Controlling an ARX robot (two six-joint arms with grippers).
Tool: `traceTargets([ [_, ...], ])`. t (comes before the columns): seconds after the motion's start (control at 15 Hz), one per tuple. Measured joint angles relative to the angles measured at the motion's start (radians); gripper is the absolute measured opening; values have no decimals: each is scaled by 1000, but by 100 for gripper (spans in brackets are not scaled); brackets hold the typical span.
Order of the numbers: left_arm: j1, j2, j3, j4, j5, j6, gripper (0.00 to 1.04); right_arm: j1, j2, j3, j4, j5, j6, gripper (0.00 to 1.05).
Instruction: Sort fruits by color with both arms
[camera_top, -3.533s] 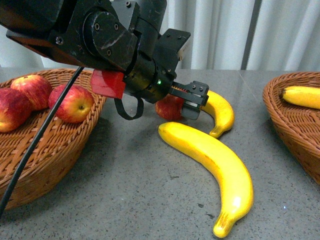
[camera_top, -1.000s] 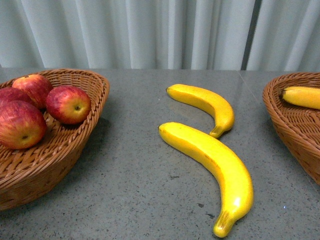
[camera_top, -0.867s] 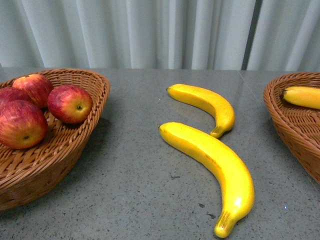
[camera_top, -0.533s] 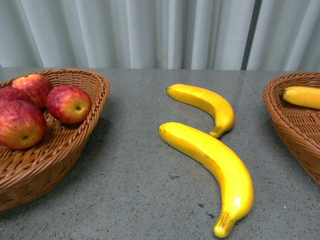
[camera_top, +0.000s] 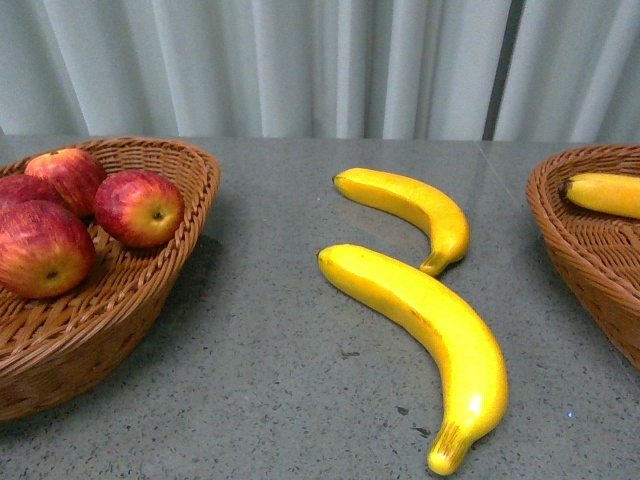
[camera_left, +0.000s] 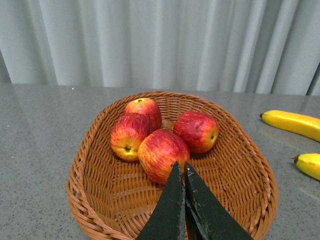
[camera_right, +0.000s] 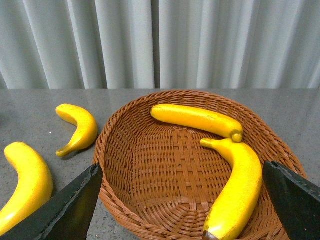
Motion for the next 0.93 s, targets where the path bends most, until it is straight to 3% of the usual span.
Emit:
traceTargets([
  [0.4, 0, -103, -35, -52, 0, 0, 2, 0, 0, 0, 0, 0, 0, 98],
  [0.53, 0, -244, -34, -244, 1, 0, 2, 0, 0, 0, 0, 0, 0, 98],
  [0.8, 0, -268, -34, -234, 0, 0, 2, 0, 0, 0, 0, 0, 0, 98],
  [0.87, 0, -268, -34, -233, -1, 0, 6, 0, 0, 0, 0, 0, 0, 98],
  [0.93, 0, -268, -34, -233, -1, 0, 19, 0, 0, 0, 0, 0, 0, 98],
])
